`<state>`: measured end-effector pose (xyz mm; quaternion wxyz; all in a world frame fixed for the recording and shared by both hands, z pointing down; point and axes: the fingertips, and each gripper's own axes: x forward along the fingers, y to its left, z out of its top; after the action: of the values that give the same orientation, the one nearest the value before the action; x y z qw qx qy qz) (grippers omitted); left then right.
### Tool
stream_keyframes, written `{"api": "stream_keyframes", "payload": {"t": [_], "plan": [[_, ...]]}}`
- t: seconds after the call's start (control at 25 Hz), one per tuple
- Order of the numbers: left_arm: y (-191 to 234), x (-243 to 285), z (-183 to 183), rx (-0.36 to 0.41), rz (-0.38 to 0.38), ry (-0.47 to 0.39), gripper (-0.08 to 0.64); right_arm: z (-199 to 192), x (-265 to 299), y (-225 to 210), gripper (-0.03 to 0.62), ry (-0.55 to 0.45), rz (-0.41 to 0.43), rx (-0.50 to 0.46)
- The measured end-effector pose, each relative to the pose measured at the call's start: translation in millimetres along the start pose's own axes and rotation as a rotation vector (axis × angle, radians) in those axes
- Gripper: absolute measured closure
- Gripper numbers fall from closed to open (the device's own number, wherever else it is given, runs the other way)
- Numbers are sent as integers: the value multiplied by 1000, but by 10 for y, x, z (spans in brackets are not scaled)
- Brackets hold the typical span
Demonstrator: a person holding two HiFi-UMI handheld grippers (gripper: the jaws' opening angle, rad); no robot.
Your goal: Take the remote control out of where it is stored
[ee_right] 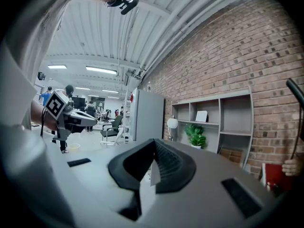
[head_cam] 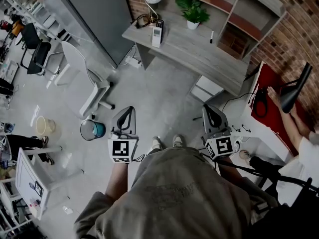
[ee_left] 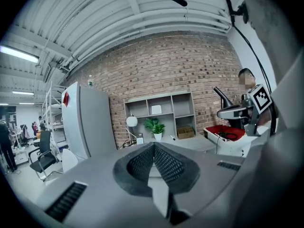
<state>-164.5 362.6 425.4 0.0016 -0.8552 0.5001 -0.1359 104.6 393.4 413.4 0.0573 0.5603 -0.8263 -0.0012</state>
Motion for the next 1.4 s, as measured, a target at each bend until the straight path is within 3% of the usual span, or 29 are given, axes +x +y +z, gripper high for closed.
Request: {"api": "stream_keyframes", "payload": {"t": [1.08,1.4], "plan": [[-324,495,170,23,66,15,549,-143,131,-803,579,-22,32,-12],[-197,601,183,40,89,26,549,-161,298,-900,579,-24,40,-16]]}}
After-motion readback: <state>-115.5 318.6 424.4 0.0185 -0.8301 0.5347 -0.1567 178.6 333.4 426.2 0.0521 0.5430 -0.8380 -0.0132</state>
